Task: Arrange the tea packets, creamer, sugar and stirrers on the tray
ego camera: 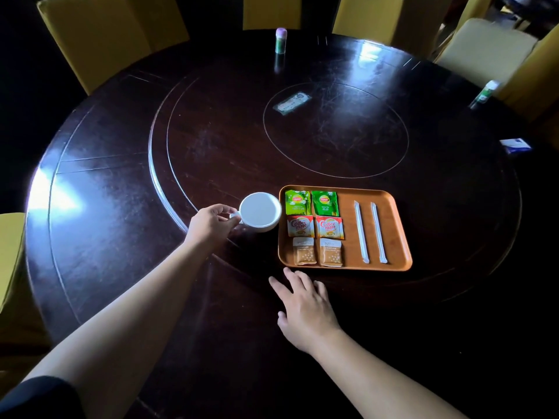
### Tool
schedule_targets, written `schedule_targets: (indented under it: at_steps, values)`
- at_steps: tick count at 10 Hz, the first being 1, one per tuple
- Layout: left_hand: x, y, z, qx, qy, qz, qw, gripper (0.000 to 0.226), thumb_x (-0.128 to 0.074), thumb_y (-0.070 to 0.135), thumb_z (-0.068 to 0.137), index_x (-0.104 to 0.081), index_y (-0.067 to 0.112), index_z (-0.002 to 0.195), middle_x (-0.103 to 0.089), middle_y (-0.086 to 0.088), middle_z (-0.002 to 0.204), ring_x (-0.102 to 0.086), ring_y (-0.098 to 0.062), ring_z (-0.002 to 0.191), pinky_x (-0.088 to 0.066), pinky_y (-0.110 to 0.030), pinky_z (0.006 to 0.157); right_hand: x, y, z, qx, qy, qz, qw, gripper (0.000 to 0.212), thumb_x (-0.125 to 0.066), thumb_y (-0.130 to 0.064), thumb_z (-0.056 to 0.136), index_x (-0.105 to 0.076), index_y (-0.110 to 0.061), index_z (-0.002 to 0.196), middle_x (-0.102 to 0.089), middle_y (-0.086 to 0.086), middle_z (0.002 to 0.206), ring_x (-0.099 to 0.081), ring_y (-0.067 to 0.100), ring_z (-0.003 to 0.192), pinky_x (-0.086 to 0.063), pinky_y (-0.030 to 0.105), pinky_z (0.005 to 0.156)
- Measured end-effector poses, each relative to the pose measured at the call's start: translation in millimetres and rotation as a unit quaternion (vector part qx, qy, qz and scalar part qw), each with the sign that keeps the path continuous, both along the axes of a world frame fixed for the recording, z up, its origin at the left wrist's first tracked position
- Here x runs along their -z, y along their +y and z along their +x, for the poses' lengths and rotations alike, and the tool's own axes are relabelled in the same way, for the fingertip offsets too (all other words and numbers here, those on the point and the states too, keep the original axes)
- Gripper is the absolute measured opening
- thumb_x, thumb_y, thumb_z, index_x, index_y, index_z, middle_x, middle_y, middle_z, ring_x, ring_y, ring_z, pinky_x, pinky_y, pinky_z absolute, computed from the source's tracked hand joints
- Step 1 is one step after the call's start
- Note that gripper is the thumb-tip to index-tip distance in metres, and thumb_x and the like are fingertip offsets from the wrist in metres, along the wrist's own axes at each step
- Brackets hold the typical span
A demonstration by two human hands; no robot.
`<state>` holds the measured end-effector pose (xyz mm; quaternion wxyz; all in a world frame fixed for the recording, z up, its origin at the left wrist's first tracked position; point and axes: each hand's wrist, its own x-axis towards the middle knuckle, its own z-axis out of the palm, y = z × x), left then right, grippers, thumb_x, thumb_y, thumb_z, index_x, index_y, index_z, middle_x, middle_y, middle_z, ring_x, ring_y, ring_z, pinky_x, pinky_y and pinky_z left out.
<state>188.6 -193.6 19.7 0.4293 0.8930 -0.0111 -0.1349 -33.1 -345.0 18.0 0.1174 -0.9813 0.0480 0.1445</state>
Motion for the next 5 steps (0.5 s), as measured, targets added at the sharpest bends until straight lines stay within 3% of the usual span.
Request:
schedule_targets:
  at_steps: [3,4,5]
  values:
    - [2.0,-1.9,1.8,-0.006,0.009,-0.011,1.0,0.014,-0.078,0.039,0.076,-0.074,0.033,0.089,-0.076,0.005,0.072,-0.075,-0.014,0.072,-0.061,-0.04,0.079,-1.1,2.5,-1.1,-0.007,0.013,-0.013,1.0,0.075,-0.054,-0.03,0.095,-0.013,-0.033,0.157,-0.01,0.006,0.167,-0.006,0.026,0.153,-0.015,0.053,0.12]
    - [-0.5,-3.2,-0.7,-0.006,0.012,-0.009,1.0,0.025,-0.077,0.042,0.077,-0.072,0.031,0.099,-0.075,0.007,0.076,-0.074,-0.016,0.079,-0.059,-0.038,0.084,-2.0,3.0,-2.4,-0.008,0.017,-0.013,1.0,0.077,-0.055,-0.03,0.094,-0.011,-0.033,0.157,-0.008,0.006,0.168,-0.005,0.027,0.153,-0.014,0.054,0.12]
    - [-7.3,0.4,-15.0,-0.009,0.019,-0.001,1.0,0.041,-0.078,0.044,0.077,-0.063,0.029,0.112,-0.073,0.01,0.082,-0.071,-0.014,0.081,-0.056,-0.033,0.074,-6.4,2.2,-1.9,-0.008,0.028,-0.005,1.0,0.079,-0.057,-0.031,0.094,-0.011,-0.033,0.158,-0.006,0.006,0.168,-0.003,0.026,0.153,-0.013,0.054,0.121]
